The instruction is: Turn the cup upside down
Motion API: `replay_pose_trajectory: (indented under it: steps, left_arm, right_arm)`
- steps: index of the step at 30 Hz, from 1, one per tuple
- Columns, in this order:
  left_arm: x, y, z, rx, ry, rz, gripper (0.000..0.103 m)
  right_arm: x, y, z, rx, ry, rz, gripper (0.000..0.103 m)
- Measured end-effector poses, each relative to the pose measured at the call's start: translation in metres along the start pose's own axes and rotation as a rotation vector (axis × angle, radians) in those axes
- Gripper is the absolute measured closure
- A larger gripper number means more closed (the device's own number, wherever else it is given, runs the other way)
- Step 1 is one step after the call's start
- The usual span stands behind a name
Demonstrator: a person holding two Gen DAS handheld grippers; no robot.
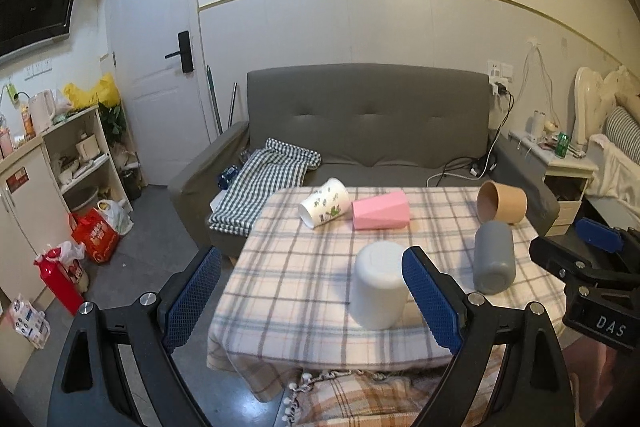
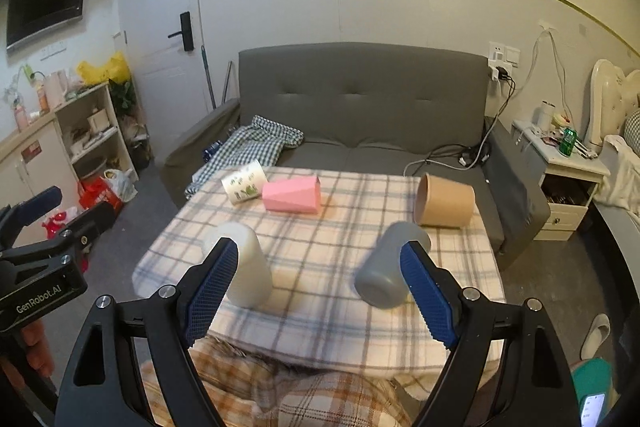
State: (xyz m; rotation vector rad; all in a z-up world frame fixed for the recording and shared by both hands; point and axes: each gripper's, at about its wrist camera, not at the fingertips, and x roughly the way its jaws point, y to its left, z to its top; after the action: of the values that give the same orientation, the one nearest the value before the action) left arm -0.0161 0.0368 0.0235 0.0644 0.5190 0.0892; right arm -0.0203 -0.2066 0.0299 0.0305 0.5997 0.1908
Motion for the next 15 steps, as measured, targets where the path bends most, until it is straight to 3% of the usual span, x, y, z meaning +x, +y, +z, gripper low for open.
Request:
replay_pose_trajectory:
  steps: [10, 12, 15]
  left_arm:
    - [0.002, -0.003, -0.038, -0.024, -0.012, -0.024, 0.009]
    - [0.001, -0.002, -0.039, -0.029, -0.024, -0.02, 0.009]
    - [0.001, -0.003, -0.038, -0.026, -0.024, -0.011, 0.008]
  right_arm:
    - [0.024, -0.01, -0.03, 0.0, 0.023, -0.045, 0.019]
    - [0.026, -0.011, -0.033, 0.001, 0.025, -0.044, 0.008]
    - [0.027, -0.012, -0.035, 0.008, 0.015, -0.051, 0.006]
